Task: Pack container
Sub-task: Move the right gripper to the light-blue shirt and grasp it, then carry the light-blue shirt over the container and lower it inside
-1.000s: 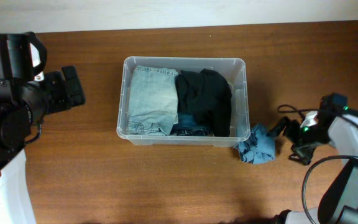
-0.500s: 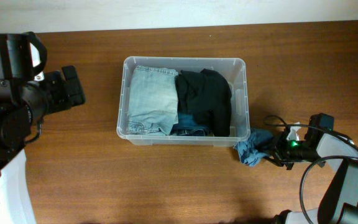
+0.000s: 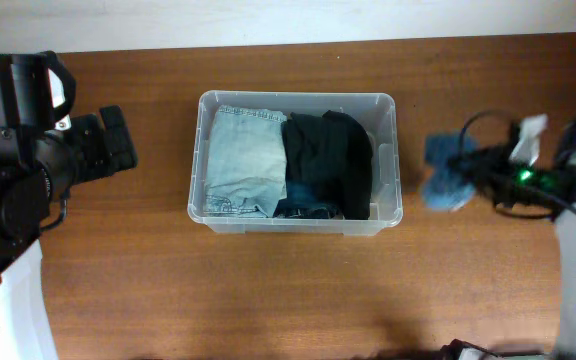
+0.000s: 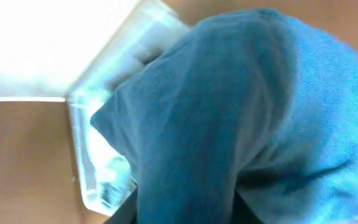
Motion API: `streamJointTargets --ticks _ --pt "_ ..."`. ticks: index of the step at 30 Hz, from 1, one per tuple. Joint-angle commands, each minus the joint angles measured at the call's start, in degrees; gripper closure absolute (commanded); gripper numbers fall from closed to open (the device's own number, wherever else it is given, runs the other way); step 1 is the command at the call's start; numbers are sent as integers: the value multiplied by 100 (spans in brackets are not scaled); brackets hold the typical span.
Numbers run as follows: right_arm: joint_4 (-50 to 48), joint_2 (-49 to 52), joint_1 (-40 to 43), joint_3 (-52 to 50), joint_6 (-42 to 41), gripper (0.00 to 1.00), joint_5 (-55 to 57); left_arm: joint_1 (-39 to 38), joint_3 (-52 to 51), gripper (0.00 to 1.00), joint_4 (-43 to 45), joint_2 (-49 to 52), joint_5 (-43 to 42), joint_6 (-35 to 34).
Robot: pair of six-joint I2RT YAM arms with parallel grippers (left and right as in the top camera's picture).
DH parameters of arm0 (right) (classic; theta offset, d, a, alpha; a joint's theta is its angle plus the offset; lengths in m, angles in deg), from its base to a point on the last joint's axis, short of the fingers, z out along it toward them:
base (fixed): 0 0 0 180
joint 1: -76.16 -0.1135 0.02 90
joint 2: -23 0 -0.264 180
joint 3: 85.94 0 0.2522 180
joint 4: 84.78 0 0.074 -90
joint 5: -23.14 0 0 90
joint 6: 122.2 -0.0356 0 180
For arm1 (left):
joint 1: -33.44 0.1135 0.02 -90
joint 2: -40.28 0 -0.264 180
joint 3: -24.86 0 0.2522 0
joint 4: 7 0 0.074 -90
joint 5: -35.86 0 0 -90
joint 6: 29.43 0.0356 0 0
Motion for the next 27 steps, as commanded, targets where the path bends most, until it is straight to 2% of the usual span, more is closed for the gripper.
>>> streamJointTargets --ticks 1,6,7,12,15,19,27 --pt "13 -315 -529 538 -66 80 -238 20 48 1 -2 -2 61 -52" --pt "-678 -223 -2009 584 -332 82 -492 17 48 1 -2 -2 61 -52" --pt "-1176 -186 -2511 584 -470 82 -632 20 48 1 0 -2 61 -52" --pt "-2798 39 -4013 584 -1086 83 -662 17 48 1 0 -2 61 -52" --pt "-3532 442 -4769 584 -1117 83 -579 20 48 1 -2 -2 61 -52" --pt "-3676 1276 -5191 581 -1027 86 -192 20 48 1 -2 -2 61 -52" --pt "-3362 2859 -5156 581 -205 85 -166 20 48 1 0 -2 61 -52"
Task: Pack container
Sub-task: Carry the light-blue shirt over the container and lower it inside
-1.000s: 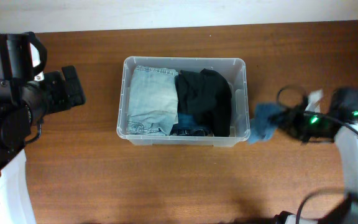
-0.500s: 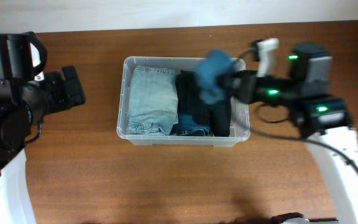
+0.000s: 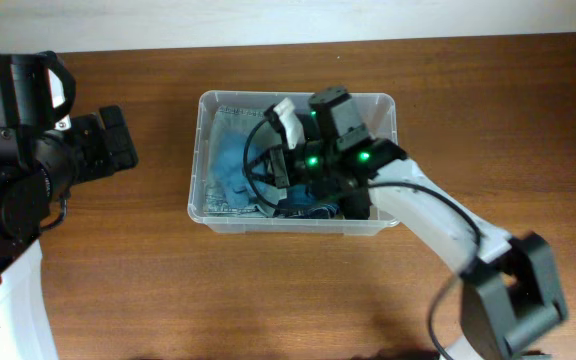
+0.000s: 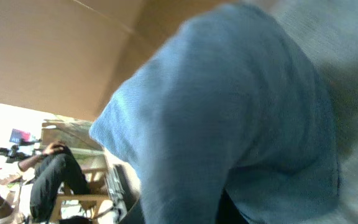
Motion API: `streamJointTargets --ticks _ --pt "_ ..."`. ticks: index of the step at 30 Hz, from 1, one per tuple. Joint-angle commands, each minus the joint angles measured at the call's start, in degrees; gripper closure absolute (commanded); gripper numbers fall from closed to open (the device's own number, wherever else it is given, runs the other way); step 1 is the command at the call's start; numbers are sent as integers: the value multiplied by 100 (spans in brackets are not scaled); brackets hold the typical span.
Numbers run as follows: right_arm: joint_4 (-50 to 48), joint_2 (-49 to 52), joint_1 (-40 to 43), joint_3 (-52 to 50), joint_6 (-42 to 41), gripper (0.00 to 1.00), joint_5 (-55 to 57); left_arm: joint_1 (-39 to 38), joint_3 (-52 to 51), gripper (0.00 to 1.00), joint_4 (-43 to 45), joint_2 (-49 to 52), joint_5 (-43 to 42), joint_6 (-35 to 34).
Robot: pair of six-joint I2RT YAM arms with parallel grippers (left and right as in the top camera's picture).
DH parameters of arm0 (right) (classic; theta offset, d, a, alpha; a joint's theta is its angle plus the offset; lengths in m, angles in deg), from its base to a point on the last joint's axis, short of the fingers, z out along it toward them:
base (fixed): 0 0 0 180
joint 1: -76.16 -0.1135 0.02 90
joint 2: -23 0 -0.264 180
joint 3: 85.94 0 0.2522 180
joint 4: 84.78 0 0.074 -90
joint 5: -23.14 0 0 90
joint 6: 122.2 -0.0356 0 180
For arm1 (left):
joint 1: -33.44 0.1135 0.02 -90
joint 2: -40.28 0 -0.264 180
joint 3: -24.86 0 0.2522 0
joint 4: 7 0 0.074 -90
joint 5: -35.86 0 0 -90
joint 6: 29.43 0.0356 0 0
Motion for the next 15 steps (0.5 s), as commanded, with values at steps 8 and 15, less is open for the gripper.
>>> streamJointTargets --ticks 8,15 --pt "1220 256 721 50 909 84 1082 20 48 0 0 -2 61 -52" --pt "1335 256 1493 50 1021 65 1213 20 48 1 0 -2 61 -52"
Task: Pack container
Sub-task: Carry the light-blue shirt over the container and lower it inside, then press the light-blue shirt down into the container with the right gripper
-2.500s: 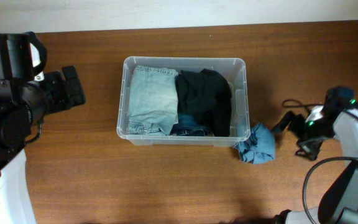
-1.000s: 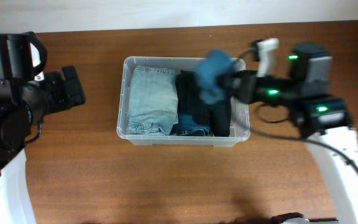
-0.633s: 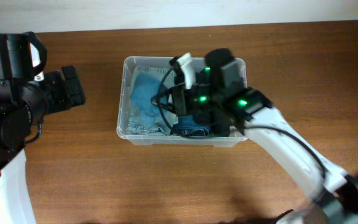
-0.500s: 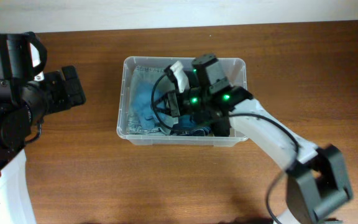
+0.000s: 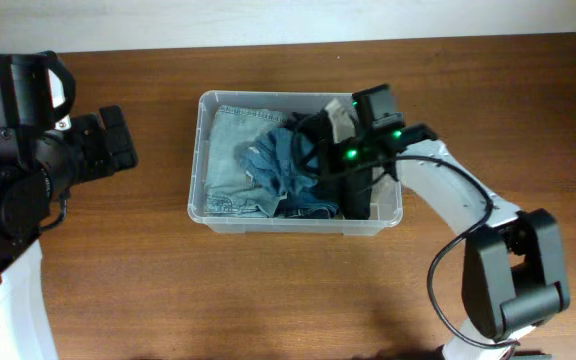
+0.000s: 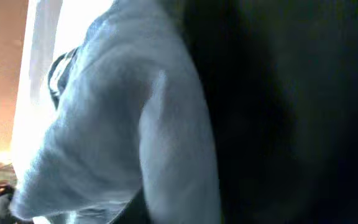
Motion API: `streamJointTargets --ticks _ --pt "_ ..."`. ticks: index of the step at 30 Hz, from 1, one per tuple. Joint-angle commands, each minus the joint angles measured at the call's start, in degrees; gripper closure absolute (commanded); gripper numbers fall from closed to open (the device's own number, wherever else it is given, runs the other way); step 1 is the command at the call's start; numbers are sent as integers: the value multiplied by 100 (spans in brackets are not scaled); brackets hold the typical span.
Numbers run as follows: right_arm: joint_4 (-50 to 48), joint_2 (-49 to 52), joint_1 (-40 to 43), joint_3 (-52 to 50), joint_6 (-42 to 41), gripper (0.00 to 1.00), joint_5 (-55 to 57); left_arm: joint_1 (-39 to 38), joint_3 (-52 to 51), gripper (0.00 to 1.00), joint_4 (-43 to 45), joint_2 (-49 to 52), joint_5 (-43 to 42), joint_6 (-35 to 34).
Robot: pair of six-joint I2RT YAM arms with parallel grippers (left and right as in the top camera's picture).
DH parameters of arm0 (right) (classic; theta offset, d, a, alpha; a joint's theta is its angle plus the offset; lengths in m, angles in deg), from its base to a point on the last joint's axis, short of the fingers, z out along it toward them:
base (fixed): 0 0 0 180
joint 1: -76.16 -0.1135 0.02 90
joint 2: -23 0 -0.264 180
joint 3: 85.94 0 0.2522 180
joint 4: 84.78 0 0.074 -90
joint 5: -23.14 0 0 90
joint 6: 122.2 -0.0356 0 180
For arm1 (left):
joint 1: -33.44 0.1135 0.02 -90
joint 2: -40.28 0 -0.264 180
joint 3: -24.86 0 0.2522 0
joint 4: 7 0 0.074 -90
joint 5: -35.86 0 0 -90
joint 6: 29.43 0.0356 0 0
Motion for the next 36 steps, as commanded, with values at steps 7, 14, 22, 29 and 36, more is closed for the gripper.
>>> streamJointTargets --ticks 7,14,22,29,36 --pt "0 -363 302 61 122 41 -197 17 48 1 0 -2 61 -52" --pt "26 -1637 72 149 90 50 -326 20 48 1 0 -2 61 -52" --pt "22 -1029 -1119 146 -55 96 304 17 48 0 -2 -2 61 -52" --pt "-516 -590 -866 149 -52 96 1954 20 48 1 0 -2 61 -52" --pt "-728 -608 7 203 -52 96 2260 17 48 1 0 -2 61 -52"
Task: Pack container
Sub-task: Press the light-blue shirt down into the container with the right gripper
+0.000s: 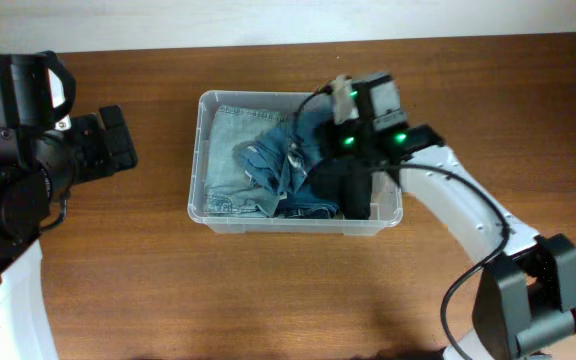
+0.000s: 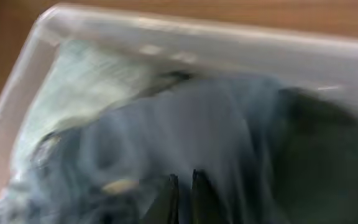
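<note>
The clear plastic container [image 1: 396, 150] stands mid-table. Inside it lie light denim [image 1: 230, 145] on the left, a dark garment [image 1: 353, 185] on the right, and a crumpled blue garment [image 1: 278, 160] across the middle. In the right wrist view, which is blurred, the blue garment [image 2: 185, 124] spreads below the camera inside the container's wall [image 2: 166, 31]. My right gripper [image 2: 185, 183] hovers over it, its fingers close together with only a slim gap and nothing seen between them. My left gripper [image 1: 116, 140] rests left of the container; its jaws cannot be made out.
The right arm [image 1: 458, 200] reaches in over the container's right rim from the front right. The left arm's bulky body [image 1: 18, 170] fills the table's left edge. Brown wooden tabletop [image 1: 288, 290] surrounds the container.
My right gripper was pressed against the garments in the container's right part; it now stands higher and further back. The blue garment lies free, stretched a little toward the back right.
My right gripper held the blue garment over the table right of the container. Then it was inside the container over the light denim, still holding it. Then the garment lay crumpled in the middle with the gripper beside it, and now the gripper is above it.
</note>
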Motion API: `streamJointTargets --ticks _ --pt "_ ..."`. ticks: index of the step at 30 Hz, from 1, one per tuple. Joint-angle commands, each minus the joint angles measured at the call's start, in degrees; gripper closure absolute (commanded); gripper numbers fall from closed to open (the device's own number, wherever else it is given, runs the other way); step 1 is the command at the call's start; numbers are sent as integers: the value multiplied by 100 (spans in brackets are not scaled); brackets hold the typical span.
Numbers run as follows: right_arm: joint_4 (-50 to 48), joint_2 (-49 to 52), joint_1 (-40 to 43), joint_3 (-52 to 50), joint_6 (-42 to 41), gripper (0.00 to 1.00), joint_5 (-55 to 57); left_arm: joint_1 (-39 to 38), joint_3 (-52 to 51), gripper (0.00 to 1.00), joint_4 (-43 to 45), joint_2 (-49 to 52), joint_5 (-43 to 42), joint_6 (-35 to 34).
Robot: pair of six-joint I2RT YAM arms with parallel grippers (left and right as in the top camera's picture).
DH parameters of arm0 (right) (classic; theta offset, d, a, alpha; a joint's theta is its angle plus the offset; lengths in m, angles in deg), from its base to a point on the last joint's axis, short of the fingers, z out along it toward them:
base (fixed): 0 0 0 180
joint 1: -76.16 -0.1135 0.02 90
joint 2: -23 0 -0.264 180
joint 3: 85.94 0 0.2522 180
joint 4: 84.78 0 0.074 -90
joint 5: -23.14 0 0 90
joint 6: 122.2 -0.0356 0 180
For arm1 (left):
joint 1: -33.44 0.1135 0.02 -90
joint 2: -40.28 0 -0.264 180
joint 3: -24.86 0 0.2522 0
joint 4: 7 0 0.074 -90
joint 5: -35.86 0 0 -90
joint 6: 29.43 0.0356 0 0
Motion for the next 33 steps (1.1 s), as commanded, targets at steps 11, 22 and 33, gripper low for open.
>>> streamJointTargets --ticks 11,22,33 --pt "94 -420 -369 258 -42 96 -2085 20 48 1 0 -2 61 -52" --pt "306 953 -1274 181 -39 96 -938 20 48 1 0 -2 61 -52" --pt "802 -275 -949 852 133 94 -743 17 48 0 -2 -2 61 -52"
